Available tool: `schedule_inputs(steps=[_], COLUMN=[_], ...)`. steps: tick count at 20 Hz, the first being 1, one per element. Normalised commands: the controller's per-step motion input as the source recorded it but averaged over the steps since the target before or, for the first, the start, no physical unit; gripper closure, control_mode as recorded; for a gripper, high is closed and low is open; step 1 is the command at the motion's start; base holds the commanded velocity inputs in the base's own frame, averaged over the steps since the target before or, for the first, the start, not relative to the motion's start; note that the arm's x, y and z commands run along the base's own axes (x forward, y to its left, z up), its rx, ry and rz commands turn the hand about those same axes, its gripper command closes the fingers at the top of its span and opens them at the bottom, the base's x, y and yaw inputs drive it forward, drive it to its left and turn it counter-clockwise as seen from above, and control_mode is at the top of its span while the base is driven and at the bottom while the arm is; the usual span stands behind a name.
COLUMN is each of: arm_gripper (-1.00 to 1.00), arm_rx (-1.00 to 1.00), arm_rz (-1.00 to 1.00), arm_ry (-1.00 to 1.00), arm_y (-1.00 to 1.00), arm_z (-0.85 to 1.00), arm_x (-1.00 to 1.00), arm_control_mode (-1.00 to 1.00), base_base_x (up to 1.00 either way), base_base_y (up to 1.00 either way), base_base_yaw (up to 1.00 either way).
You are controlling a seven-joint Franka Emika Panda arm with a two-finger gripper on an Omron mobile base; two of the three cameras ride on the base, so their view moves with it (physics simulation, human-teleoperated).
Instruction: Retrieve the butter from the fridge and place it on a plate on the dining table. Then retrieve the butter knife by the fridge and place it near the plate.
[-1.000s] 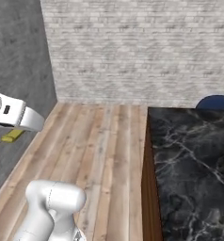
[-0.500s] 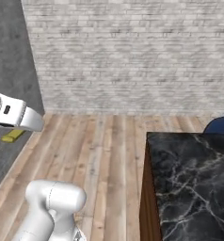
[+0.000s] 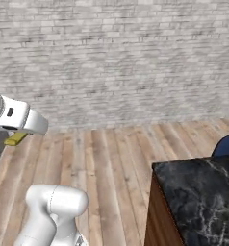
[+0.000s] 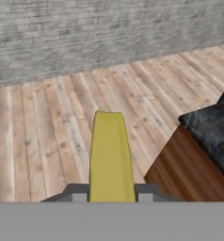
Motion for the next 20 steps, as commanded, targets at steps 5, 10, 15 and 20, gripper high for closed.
schedule_inputs(steps=[5, 10, 15, 20], arm_gripper=[1.0, 1.0, 1.0, 1.0], arm_rx=[0.0, 0.0, 0.0, 0.0], arm_rz=[0.0, 0.0, 0.0, 0.0], arm_ry=[0.0, 0.0, 0.0, 0.0], arm_y=[0.0, 0.0, 0.0, 0.0], arm_z=[0.0, 0.0, 0.0, 0.0], arm_x=[0.0, 0.0, 0.0, 0.0], arm_control_mode=[1.0, 1.0, 1.0, 1.0], base_base_x=[1.0, 1.0, 1.0, 1.0], base_base_y=[0.95, 0.91, 0.9, 0.87], base_base_yaw=[-0.59, -0.59, -0.61, -0.63])
